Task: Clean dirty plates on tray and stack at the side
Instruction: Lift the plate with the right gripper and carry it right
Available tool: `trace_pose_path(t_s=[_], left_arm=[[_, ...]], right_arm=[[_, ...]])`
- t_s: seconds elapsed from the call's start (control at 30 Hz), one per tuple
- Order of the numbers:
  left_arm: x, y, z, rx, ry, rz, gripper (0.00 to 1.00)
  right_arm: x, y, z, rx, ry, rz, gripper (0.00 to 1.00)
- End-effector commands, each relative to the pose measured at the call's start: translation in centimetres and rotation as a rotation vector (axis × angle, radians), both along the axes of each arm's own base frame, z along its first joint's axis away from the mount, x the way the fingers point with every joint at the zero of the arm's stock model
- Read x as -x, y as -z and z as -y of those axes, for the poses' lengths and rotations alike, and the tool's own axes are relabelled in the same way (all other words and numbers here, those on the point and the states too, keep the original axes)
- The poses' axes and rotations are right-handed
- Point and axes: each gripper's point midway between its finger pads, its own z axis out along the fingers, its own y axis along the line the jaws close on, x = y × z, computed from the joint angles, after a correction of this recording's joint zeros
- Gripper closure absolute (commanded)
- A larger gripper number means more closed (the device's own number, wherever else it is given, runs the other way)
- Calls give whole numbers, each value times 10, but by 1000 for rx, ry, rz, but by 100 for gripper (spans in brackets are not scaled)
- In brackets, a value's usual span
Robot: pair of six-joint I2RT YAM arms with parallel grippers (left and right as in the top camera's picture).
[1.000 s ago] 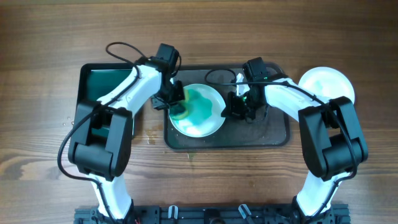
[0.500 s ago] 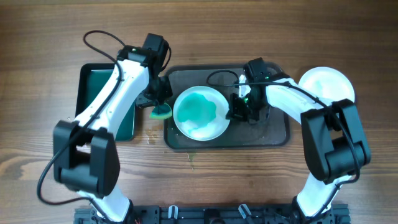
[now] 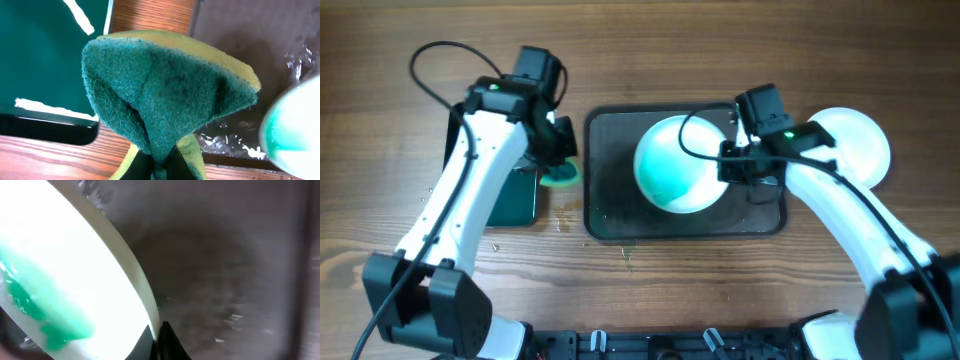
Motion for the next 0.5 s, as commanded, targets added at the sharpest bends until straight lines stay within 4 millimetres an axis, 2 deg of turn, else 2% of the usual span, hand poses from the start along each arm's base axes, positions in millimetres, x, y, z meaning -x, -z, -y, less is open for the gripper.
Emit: trace_pose_path(t_s=[0.0, 0.17, 0.23, 0.33, 0.47], left_arm=[[-5, -12, -10, 5, -5, 36, 96], [-6, -12, -10, 6, -6, 40, 96], [-6, -12, -10, 5, -6, 40, 96], [-6, -12, -10, 5, -6, 40, 96], [-6, -12, -10, 5, -6, 40, 96]], right_arm=[[-9, -31, 41, 184, 102, 131, 96], [-9, -56, 63, 330, 142, 230, 96], [-9, -64, 66, 388, 144, 269, 96], [-10, -79, 66, 492, 156, 344, 96], [-8, -105, 52, 666, 115, 482, 96]])
